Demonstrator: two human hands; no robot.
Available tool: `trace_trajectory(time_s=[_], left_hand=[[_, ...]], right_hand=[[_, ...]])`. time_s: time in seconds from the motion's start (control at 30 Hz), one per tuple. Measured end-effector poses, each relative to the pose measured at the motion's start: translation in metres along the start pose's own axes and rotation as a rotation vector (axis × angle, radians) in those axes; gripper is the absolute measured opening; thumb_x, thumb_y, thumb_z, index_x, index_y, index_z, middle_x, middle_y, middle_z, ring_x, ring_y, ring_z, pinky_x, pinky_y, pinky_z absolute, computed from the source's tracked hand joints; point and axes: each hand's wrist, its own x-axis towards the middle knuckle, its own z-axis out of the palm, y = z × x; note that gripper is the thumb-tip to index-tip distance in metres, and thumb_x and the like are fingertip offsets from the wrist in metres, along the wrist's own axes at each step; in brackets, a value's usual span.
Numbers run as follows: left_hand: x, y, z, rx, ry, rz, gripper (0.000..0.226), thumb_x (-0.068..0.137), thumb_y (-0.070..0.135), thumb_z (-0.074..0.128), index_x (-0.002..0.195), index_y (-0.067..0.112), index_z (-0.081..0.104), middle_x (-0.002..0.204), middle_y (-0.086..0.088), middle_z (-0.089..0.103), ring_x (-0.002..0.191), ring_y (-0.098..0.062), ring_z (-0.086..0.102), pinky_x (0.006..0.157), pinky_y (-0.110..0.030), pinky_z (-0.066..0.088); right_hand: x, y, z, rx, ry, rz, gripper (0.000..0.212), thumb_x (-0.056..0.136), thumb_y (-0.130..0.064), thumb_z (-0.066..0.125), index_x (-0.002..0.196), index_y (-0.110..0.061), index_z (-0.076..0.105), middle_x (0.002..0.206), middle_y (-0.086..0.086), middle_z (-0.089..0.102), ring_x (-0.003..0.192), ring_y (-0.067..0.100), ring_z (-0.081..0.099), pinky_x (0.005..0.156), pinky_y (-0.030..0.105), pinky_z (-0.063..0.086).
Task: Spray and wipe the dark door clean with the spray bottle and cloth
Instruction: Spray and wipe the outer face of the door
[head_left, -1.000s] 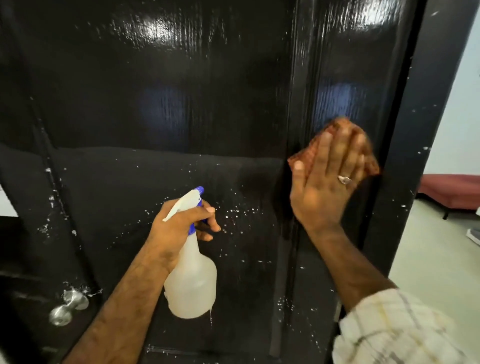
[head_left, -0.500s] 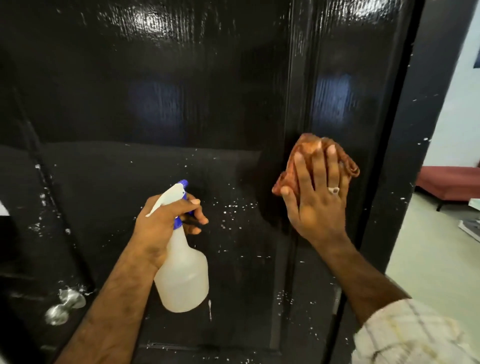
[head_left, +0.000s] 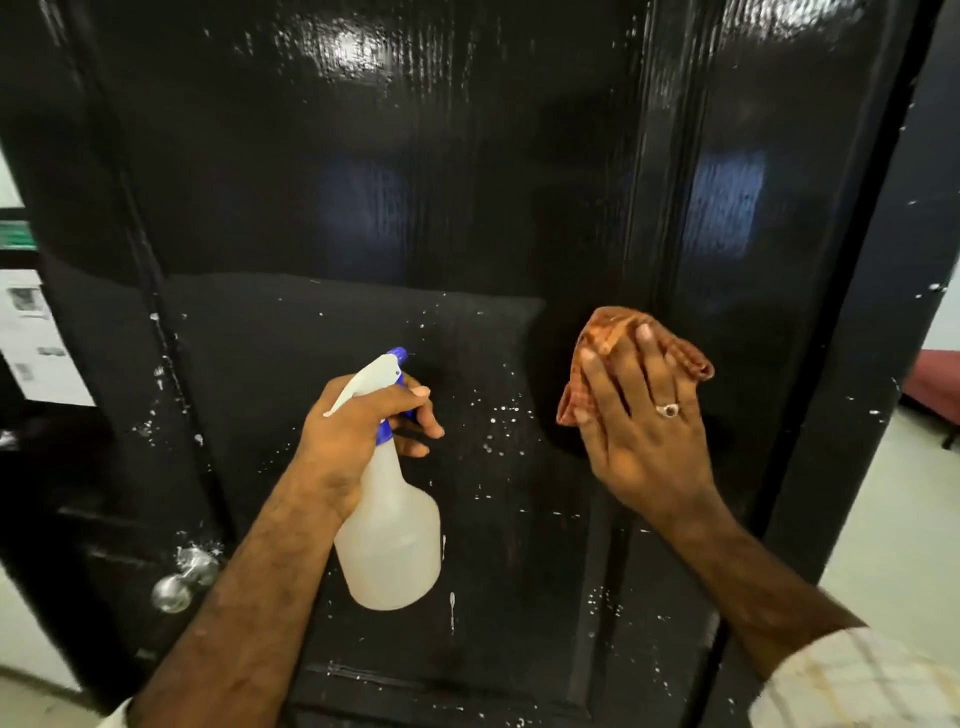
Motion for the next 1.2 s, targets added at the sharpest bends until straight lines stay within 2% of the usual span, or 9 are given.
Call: trace_trajectory(time_s=[0.13,0.23,0.33,0.43,0.63,0.77,0.97,1.07,1.2], left_hand=[[0.003,-0.002,-0.005,0.021,0.001,-0.01,0.008,0.098,0.01,0.069,0.097,0.005,0.075,0.083,-0.017,0.077,0.081,-0.034,0.077,0.07,-0.042,0.062],[0.007,-0.002,-0.012,0.019,0.019,-0.008,0.008,0.098,0.01,0.069,0.097,0.006,0.075,0.084,-0.016,0.077,0.082,-0.035,0.077,0.075,-0.045,0.062],[0.015,-0.005,-0.026,0.002,0.014,-0.004,0.008,0.098,0.01,0.069,0.097,0.006,0.075,0.084,-0.016,0.077,0.083,-0.035,0.077,0.075,-0.046,0.062],[0.02,-0.012,-0.045,0.004,-0.009,-0.006,0.008,0.098,0.009,0.069,0.097,0.004,0.075,0.084,-0.017,0.076,0.084,-0.037,0.077,0.072,-0.045,0.061],[0.044,-0.022,-0.082,0.017,-0.067,0.02,0.01,0.098,0.007,0.067,0.091,0.004,0.074,0.081,-0.02,0.074,0.084,-0.04,0.075,0.069,-0.042,0.059],[0.06,-0.023,-0.099,0.02,-0.122,0.04,0.008,0.097,0.006,0.067,0.093,0.003,0.074,0.082,-0.019,0.075,0.085,-0.039,0.076,0.07,-0.044,0.06],[0.081,-0.02,-0.129,-0.011,-0.195,0.061,0.012,0.096,-0.002,0.063,0.09,0.0,0.073,0.082,-0.02,0.075,0.083,-0.036,0.078,0.063,-0.034,0.063],[0.086,-0.017,-0.142,0.008,-0.255,0.069,0.013,0.096,-0.003,0.063,0.088,0.0,0.072,0.082,-0.021,0.076,0.084,-0.038,0.078,0.063,-0.033,0.063],[0.09,-0.013,-0.155,-0.024,-0.287,0.032,0.011,0.096,0.0,0.064,0.09,0.0,0.073,0.085,-0.023,0.076,0.087,-0.038,0.078,0.064,-0.035,0.062]], right_hand=[[0.072,-0.044,-0.003,0.065,0.083,0.327,0.07,0.112,-0.046,0.043,0.168,-0.01,0.024,0.175,0.022,0.011,0.163,0.044,0.008,0.131,0.059,0.006],[0.07,-0.082,0.012,0.118,0.022,0.11,0.069,0.113,-0.044,0.041,0.169,-0.009,0.021,0.176,0.02,0.01,0.163,0.042,0.005,0.131,0.06,0.012],[0.008,-0.096,0.034,0.133,-0.071,-0.135,0.068,0.109,-0.041,0.055,0.167,-0.015,0.03,0.175,0.014,0.022,0.164,0.035,0.013,0.129,0.055,0.023],[-0.017,-0.073,0.033,0.094,-0.009,-0.009,0.069,0.103,-0.038,0.066,0.164,-0.018,0.04,0.172,0.014,0.03,0.162,0.037,0.021,0.127,0.055,0.023],[0.085,-0.102,0.02,0.047,0.126,0.367,0.068,0.11,-0.043,0.047,0.168,-0.015,0.027,0.176,0.017,0.015,0.163,0.043,0.009,0.128,0.063,0.013],[0.108,-0.147,0.032,0.024,0.129,0.241,0.064,0.11,-0.042,0.048,0.166,-0.015,0.033,0.174,0.015,0.02,0.162,0.043,0.014,0.13,0.058,0.009],[0.018,-0.152,0.05,-0.015,-0.035,-0.026,0.07,0.1,-0.043,0.067,0.162,-0.021,0.044,0.171,0.013,0.031,0.161,0.038,0.023,0.129,0.054,0.018],[0.014,-0.124,0.039,-0.041,-0.001,0.108,0.076,0.095,-0.045,0.07,0.161,-0.02,0.044,0.169,0.017,0.035,0.16,0.042,0.024,0.124,0.062,0.026],[0.083,-0.139,0.032,-0.066,0.141,0.465,0.068,0.108,-0.046,0.046,0.166,-0.012,0.032,0.176,0.017,0.017,0.163,0.042,0.012,0.127,0.062,0.016]])
